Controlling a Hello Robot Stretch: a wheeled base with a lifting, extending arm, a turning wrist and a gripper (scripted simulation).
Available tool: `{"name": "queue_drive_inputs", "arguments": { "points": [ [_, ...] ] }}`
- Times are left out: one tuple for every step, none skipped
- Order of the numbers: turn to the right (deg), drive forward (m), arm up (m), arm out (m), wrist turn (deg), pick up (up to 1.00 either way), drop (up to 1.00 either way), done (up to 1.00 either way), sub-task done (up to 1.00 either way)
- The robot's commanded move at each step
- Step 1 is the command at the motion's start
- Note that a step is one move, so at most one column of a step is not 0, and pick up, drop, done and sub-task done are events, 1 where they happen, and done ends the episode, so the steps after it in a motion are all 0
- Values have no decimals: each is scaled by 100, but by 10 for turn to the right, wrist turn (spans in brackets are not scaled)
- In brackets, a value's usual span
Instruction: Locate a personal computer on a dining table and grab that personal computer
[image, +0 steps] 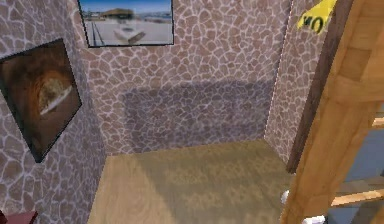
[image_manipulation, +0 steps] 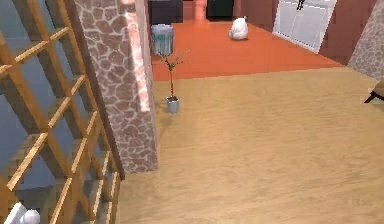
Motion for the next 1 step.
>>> {"name": "queue_drive_inputs", "arguments": {
  "points": [
    [0, 60, 0, 0, 0, 0, 0, 0, 0]
  ]
}}
